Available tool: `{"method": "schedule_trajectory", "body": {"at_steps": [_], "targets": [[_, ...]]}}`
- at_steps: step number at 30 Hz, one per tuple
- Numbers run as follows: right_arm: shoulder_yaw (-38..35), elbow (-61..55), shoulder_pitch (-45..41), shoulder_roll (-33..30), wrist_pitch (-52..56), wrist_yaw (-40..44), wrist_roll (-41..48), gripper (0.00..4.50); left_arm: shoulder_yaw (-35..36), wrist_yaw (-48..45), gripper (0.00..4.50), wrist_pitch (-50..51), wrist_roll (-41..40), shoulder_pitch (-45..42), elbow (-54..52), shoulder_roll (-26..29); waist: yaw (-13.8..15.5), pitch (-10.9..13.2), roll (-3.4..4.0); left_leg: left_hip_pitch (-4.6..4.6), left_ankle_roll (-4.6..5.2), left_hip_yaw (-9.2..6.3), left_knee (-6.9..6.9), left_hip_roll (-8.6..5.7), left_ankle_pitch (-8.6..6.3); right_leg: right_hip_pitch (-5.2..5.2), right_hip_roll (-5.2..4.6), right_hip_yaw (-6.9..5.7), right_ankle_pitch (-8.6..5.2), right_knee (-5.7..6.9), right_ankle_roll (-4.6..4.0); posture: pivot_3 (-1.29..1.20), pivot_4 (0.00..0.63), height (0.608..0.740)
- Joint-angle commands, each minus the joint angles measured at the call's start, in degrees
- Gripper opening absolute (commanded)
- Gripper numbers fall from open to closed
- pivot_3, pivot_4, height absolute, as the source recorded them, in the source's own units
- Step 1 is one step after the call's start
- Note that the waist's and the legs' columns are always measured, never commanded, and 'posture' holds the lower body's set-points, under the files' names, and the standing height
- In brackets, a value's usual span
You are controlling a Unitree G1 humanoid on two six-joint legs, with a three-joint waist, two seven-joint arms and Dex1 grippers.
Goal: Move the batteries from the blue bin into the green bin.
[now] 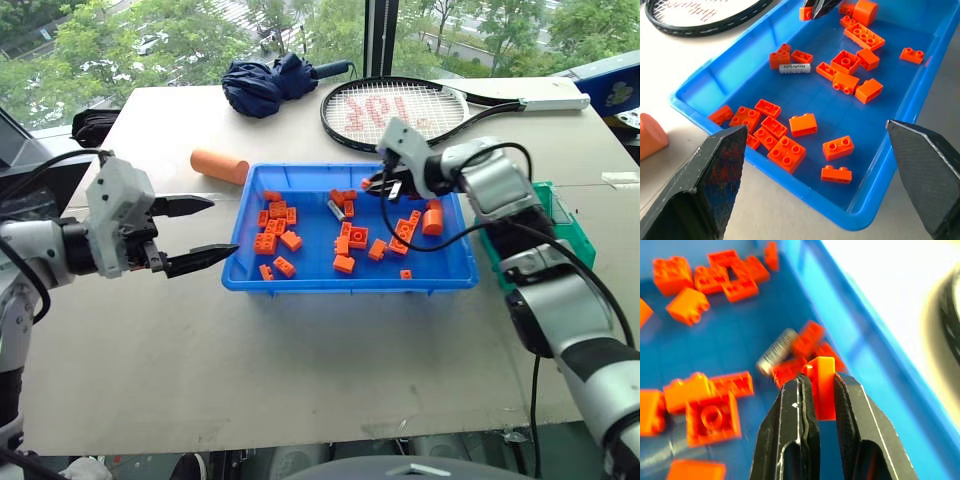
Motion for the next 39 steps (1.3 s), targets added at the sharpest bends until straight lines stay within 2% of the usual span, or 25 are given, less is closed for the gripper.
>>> {"method": "schedule_trajectory", "body": {"at_steps": [1,3,5,10,18,21,28,39], "targets": [[-0.5,-6.1,2.2,-4.0,2.5,1.3,0.9,0.02,-0.4,0.9,4.5,0.8,-3.1,-3.2,-2.3,-0.6,-0.1,0.0,0.0,0.0,0.0,0.04,0.0,0.01,0.0,0.0,0.01,0.02,0.0,0.0,0.0,0.0,0.15,0.74],[-0.4,-5.5,2.6,-4.9,1.8,0.3,0.6,0.97,-1.4,0.9,4.5,0.9,-3.4,-4.3,-2.2,-0.8,-0.4,0.0,0.01,0.02,0.01,0.11,0.0,0.03,0.01,-0.01,0.05,0.09,0.0,0.0,0.0,0.0,0.15,0.74],[-0.3,-4.3,2.3,-4.9,0.8,-1.6,-0.1,1.53,-1.9,0.4,4.5,0.4,-2.8,-4.3,-1.2,-0.4,-0.8,0.0,0.01,0.06,0.01,0.28,-0.01,0.08,0.01,-0.05,0.12,0.15,0.0,0.03,0.0,0.0,0.15,0.74],[-0.9,-5.2,0.8,-0.8,3.4,-4.8,1.8,3.89,-1.9,-0.9,4.5,-0.9,-1.2,-3.6,1.0,0.8,-1.2,0.0,0.01,0.05,0.01,0.32,-0.01,0.19,0.01,-0.09,0.26,0.16,0.0,0.04,0.0,0.0,0.15,0.74],[0.8,-2.0,-1.1,15.2,5.2,-8.6,5.3,3.89,1.7,-1.3,4.5,-1.4,0.6,-1.0,3.3,3.2,-1.3,0.0,-0.02,0.04,0.0,0.26,-0.02,0.2,0.01,-0.12,0.27,0.15,0.0,0.05,0.0,0.0,0.15,0.74],[2.1,0.6,0.3,18.4,4.3,-9.6,4.9,3.89,3.4,-1.2,4.5,-0.7,0.5,0.7,2.7,3.5,-1.1,0.0,-0.02,0.02,0.0,0.19,-0.02,0.17,0.01,-0.11,0.24,0.15,0.0,0.05,0.0,0.0,0.15,0.74],[3.2,7.3,-1.0,21.3,2.3,-13.9,3.5,3.89,6.3,-0.5,4.5,-0.1,0.5,4.5,0.9,3.5,-0.7,0.0,-0.03,0.02,-0.01,0.1,-0.02,0.01,0.02,-0.09,0.05,0.1,0.0,0.04,0.0,0.0,0.15,0.74],[1.6,11.5,-3.8,19.8,-0.5,-15.2,3.4,3.89,8.1,-0.2,4.5,-0.3,-0.2,5.8,0.4,2.6,-1.3,0.0,-0.02,0.02,-0.02,0.08,-0.05,0.02,0.02,-0.1,0.07,0.08,0.0,0.05,0.0,0.0,0.15,0.74]]}}
